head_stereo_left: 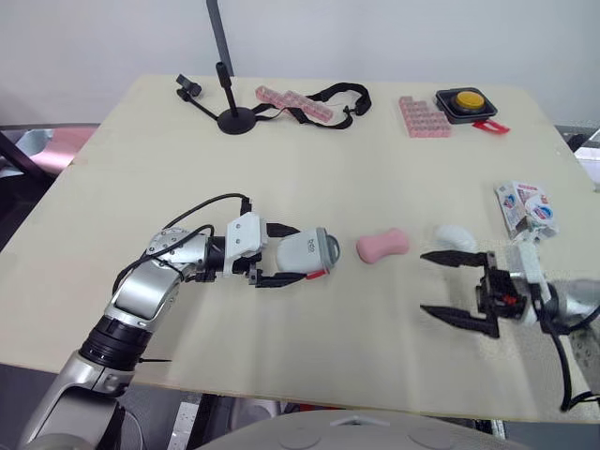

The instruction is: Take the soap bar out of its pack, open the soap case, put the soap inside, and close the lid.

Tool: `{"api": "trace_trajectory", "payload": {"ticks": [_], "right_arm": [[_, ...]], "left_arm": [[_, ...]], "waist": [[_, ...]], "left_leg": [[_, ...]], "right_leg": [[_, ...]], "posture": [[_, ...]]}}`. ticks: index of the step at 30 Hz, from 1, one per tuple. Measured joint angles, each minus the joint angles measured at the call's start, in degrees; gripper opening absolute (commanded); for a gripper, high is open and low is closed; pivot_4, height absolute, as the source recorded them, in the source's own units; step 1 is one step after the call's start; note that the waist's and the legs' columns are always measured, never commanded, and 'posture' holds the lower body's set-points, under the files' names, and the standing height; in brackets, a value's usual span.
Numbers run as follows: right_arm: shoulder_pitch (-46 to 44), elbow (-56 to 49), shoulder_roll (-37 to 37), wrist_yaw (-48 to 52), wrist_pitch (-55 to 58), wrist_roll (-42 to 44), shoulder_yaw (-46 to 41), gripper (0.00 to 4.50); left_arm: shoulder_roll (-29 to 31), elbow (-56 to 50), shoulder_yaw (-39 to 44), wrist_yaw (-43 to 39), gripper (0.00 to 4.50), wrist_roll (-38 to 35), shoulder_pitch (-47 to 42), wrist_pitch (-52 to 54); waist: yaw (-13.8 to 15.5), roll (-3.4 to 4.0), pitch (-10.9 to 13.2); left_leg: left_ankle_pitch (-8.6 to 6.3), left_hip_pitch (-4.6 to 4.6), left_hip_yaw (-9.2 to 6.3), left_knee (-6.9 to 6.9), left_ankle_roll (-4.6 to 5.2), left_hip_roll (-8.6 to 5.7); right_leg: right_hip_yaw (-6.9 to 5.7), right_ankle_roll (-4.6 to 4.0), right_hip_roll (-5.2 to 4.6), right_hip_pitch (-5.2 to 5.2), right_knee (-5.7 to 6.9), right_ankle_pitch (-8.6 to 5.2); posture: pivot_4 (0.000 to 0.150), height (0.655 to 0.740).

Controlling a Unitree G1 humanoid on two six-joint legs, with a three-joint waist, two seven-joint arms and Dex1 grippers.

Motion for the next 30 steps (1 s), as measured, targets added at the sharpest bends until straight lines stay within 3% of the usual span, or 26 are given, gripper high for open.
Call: {"api": "trace_trajectory", "payload": {"ticks": [6, 14, 30], "right_arm": [[0.67, 2.46, 1.84, 2.93, -6.77, -2.15, 3.53, 4.47], [-0.51, 3.75, 1.98, 2.74, -9.47, -3.21, 5.28, 4.47], [-2.65, 5.84, 1.68, 1.49, -10.42, -4.53, 7.43, 4.47]], "left_arm": [[2.4, -0.04, -1.64, -2.36, 3.47, 2.4, 0.01, 0.09], [4.59, -0.75, -2.86, -5.06, 3.47, 3.57, -0.42, 2.55], [5.32, -8.03, -13.25, -5.6, 3.47, 12.58, -10.89, 13.85]], "waist": [[-1.64, -0.03, -0.02], [-1.61, -0.03, -0.02], [-1.63, -0.03, -0.02]], "left_leg": [[0.02, -0.01, -0.03, -0.02, 0.03, -0.01], [0.03, 0.0, -0.07, -0.02, 0.03, -0.01], [0.04, 0.02, -0.08, -0.04, 0.05, -0.03]], "right_leg": [[0.01, -0.01, -0.01, 0.01, 0.03, 0.0], [-0.04, -0.01, -0.01, 0.04, 0.01, 0.0], [-0.04, -0.01, -0.02, 0.17, -0.04, 0.0]], "posture": [[0.15, 0.7395], [0.15, 0.7395], [0.15, 0.7395]]}}
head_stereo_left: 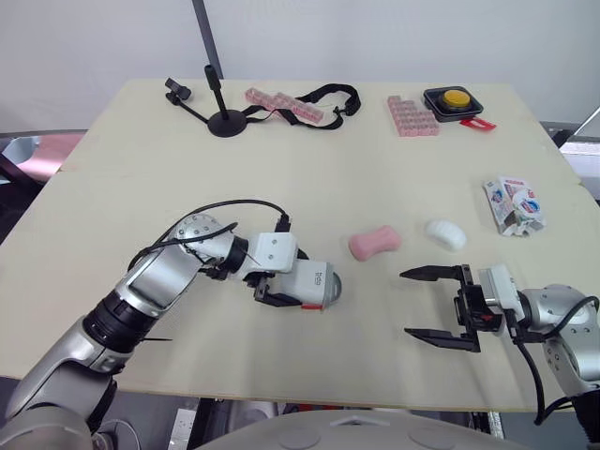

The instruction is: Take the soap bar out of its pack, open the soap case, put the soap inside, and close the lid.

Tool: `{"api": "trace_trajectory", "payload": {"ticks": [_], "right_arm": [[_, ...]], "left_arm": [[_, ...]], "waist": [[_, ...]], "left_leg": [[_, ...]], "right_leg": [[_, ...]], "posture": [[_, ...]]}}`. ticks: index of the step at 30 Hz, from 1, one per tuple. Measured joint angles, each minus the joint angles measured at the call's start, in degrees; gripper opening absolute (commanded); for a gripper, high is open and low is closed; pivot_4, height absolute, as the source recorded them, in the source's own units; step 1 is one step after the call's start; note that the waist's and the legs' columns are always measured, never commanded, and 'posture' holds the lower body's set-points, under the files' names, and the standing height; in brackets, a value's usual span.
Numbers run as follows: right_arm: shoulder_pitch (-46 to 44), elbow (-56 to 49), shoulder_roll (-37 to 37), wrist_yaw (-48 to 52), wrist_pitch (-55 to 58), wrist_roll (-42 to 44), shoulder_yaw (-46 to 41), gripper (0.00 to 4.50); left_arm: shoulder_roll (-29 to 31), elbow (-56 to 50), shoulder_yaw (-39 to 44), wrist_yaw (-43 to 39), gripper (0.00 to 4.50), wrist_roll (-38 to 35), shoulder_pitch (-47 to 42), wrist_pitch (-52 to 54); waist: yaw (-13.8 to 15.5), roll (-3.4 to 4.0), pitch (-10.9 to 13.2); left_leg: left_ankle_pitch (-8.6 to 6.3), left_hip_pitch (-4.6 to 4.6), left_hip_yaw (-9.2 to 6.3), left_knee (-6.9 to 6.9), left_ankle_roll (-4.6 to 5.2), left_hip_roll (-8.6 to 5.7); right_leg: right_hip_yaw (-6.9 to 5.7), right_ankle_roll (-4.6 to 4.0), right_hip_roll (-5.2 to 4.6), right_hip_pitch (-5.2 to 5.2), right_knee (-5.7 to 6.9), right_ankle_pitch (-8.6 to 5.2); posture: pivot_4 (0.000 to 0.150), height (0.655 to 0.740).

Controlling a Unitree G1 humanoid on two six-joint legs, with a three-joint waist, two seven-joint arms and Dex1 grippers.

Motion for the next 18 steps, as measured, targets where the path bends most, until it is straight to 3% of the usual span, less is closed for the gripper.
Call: {"api": "trace_trajectory", "payload": {"ticks": [18], "right_arm": [[-0.62, 1.04, -0.16, -1.29, -0.01, -0.68, 1.92, 4.47]], "left_arm": [[1.66, -2.86, -3.34, -2.97, 3.47, 3.14, -6.23, 2.74]], "waist": [[0.06, 0.0, 0.0]], "left_leg": [[0.0, -0.03, 0.0, -0.03, 0.0, 0.0]], "right_leg": [[0.0, 0.0, 0.0, 0.06, -0.04, 0.0]], "posture": [[0.15, 0.7395]]}}
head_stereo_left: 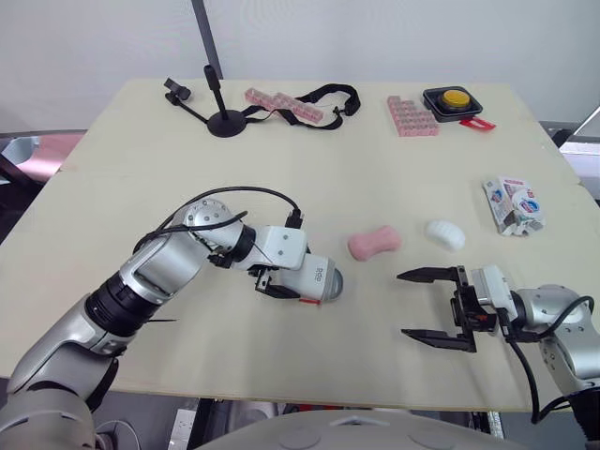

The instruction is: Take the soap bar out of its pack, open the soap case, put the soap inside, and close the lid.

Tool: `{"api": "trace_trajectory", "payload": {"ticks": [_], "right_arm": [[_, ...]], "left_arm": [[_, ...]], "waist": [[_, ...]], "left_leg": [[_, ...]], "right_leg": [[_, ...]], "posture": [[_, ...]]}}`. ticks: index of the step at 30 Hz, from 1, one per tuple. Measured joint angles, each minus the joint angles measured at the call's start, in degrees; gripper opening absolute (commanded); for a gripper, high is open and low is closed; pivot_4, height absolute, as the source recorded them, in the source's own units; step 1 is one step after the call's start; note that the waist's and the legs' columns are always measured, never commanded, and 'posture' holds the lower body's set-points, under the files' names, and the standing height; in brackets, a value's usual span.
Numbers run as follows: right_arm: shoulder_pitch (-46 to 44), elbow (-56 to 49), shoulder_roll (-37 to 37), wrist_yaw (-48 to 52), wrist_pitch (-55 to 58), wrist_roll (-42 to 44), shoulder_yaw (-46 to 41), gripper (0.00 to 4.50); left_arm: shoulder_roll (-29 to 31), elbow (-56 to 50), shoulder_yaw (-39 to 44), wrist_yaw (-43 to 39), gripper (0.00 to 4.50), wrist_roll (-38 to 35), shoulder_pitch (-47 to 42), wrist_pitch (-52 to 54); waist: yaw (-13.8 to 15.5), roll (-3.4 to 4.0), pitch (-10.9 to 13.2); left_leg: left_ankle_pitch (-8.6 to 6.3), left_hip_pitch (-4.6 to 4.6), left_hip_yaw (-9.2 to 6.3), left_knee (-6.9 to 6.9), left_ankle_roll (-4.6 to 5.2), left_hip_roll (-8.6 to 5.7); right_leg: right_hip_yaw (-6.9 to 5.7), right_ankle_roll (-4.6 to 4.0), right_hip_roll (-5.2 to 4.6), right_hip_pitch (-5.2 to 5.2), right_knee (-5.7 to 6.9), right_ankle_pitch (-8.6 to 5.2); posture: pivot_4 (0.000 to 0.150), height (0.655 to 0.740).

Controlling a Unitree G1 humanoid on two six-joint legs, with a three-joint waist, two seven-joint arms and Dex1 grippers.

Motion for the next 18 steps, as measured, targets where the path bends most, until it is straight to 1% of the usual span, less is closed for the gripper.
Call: {"api": "trace_trajectory", "payload": {"ticks": [7, 18], "right_arm": [[0.0, -0.12, -0.01, -1.08, 0.31, 0.0, 0.06, 4.47], [-0.01, -0.2, -0.28, -1.39, 1.06, 0.01, 0.06, 4.47]], "left_arm": [[0.25, -0.69, -0.9, -1.25, 3.47, 1.09, -1.73, 0.02], [0.46, -1.62, -2.21, -1.75, 3.47, 1.69, -2.01, 3.18]], "waist": [[-0.02, 0.0, 0.0], [-0.01, 0.0, 0.0]], "left_leg": [[0.0, -0.01, 0.0, 0.0, 0.0, 0.0], [0.0, -0.01, 0.0, -0.02, 0.0, 0.0]], "right_leg": [[0.01, 0.0, 0.0, 0.01, -0.01, 0.0], [0.0, 0.0, 0.0, 0.04, -0.05, 0.0]], "posture": [[0.15, 0.7395], [0.15, 0.7395]]}}
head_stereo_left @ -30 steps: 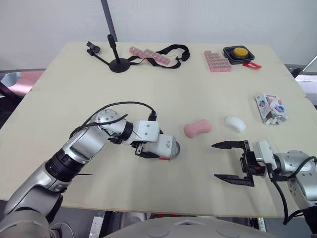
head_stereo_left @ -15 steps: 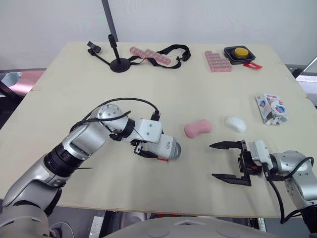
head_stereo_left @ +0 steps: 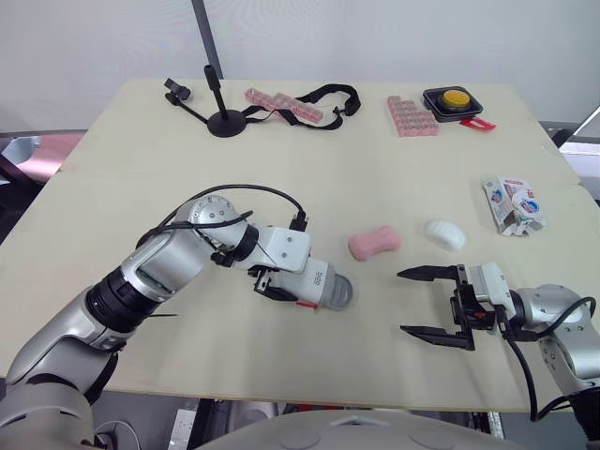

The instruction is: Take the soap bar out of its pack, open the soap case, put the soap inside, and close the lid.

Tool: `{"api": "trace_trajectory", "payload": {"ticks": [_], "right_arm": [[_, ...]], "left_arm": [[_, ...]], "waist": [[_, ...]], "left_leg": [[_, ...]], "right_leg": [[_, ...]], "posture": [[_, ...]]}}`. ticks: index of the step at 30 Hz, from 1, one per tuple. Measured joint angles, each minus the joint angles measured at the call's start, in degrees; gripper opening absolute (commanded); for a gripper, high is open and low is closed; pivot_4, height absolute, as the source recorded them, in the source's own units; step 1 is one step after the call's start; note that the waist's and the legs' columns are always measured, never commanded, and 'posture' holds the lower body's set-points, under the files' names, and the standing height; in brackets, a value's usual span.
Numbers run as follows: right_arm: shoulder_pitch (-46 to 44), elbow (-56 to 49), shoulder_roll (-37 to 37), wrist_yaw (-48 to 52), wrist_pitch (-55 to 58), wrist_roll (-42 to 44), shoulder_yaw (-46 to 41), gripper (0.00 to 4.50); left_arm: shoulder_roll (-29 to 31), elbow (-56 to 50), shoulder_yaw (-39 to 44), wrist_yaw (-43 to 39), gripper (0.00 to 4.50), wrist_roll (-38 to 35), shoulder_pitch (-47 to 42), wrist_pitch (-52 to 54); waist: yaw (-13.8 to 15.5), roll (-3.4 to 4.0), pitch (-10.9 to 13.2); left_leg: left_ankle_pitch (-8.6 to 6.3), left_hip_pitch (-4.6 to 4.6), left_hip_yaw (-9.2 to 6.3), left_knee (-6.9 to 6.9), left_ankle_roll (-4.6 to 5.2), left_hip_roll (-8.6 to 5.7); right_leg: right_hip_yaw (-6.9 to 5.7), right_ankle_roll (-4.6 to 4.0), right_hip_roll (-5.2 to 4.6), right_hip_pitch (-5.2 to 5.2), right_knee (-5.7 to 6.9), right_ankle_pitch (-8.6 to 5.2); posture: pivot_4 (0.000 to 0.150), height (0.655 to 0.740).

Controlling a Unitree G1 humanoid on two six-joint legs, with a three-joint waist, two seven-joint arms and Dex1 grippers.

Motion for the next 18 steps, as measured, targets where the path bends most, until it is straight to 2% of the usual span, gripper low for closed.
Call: {"api": "trace_trajectory", "payload": {"ticks": [18], "right_arm": [[-0.35, 0.8, -0.02, -0.38, 0.38, 0.55, -0.39, 4.47]], "left_arm": [[6.4, -2.01, 1.8, -1.9, 3.47, -0.99, 1.13, -0.23]], "waist": [[-0.01, 0.0, 0.0]], "left_leg": [[0.0, 0.03, 0.0, -0.06, -0.01, 0.0]], "right_leg": [[-0.03, 0.0, 0.0, 0.0, -0.06, 0.0]], "posture": [[0.15, 0.7395]]}}
